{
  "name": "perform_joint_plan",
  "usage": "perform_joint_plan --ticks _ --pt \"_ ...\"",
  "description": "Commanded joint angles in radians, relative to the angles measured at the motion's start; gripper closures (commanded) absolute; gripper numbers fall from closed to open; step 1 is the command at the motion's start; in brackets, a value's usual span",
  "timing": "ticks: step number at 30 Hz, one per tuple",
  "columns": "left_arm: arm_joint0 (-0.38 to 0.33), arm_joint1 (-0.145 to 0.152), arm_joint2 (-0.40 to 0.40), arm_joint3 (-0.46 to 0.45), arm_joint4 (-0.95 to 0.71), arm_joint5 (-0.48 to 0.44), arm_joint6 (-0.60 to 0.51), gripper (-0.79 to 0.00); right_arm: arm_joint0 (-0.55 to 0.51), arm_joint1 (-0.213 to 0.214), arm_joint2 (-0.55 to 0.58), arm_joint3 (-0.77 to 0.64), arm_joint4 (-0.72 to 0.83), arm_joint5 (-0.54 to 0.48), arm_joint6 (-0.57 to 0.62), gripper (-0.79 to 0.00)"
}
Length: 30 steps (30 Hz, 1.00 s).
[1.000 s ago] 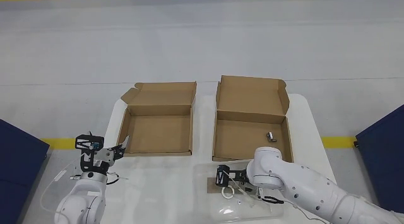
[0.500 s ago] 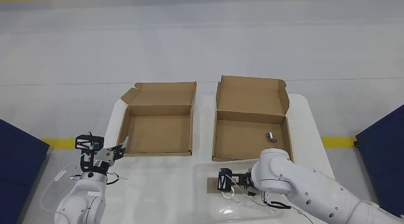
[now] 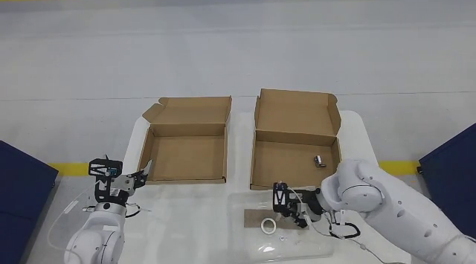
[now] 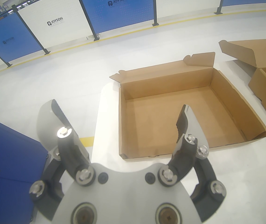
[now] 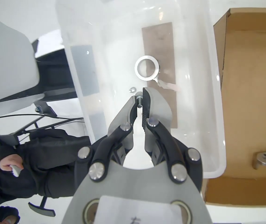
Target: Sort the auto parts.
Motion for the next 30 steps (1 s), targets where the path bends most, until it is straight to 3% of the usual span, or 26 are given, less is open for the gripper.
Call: perform_joint_plan --ticks 1,13,19,25,30 --pt "0.0 0.0 0.0 0.0 0.0 0.0 0.0 -0.785 0.002 0.031 -0.001 0.019 0.075 -0.053 -0.053 0.0" --pt "0.0 0.0 0.0 0.0 0.0 0.0 0.0 -0.785 -0.005 0.035 -0.003 0.025 0.108 -0.066 -0.082 0.0" --pt "0.0 0.0 0.0 0.0 0.0 0.0 0.0 -0.785 0.007 0.058 -0.019 0.106 0.425 -0.198 -0.198 0.0" --pt "0.0 0.0 0.0 0.0 0.0 0.0 0.0 -0.785 0.075 0.119 -0.142 0.122 0.644 -0.32 -0.32 0.0" --pt "0.0 0.0 0.0 0.0 0.0 0.0 0.0 -0.785 0.137 0.147 -0.225 0.091 0.789 -0.32 -0.32 0.0"
